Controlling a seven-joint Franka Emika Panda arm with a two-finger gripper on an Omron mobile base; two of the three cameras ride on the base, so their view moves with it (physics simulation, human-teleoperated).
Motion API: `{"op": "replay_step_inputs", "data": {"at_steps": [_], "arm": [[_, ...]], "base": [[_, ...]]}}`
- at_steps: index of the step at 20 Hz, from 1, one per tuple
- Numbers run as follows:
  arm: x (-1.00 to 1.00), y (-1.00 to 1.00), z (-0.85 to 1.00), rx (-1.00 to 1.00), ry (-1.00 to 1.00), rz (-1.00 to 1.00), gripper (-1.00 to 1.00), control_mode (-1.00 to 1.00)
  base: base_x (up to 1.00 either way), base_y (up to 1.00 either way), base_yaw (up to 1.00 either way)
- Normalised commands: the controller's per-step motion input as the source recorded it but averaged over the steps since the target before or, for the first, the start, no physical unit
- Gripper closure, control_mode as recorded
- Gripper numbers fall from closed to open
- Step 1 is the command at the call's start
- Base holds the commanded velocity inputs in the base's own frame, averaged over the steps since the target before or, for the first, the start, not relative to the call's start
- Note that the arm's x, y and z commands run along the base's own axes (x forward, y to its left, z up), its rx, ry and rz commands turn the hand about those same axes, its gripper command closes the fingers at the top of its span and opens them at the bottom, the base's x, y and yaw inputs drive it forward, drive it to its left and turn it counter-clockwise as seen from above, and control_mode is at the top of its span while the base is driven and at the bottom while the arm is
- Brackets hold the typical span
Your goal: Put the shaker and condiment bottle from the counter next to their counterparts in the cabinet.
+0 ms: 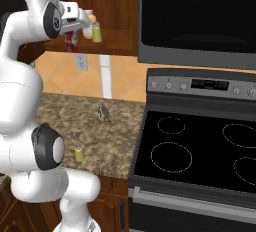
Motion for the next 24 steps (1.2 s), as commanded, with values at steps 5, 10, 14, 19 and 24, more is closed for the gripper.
{"op": "replay_step_inputs", "data": {"at_steps": [5,10,14,19,24], "arm": [[0.45,0.10,0.10,0.00,0.00,0.07,1.00,-1.00],[0.28,0.19,0.00,-0.13,0.00,0.05,1.00,-1.00],[0.34,0.18,-0.06,-0.12,0.00,0.05,1.00,-1.00],[0.32,0.11,-0.07,-0.06,0.00,0.05,1.00,-1.00],[0.33,0.00,-0.05,0.00,0.01,0.05,1.00,-1.00]], "base": [[0.00,0.00,0.00],[0.00,0.00,0.00],[0.00,0.00,0.00],[0.00,0.00,0.00],[0.00,0.00,0.00]]}}
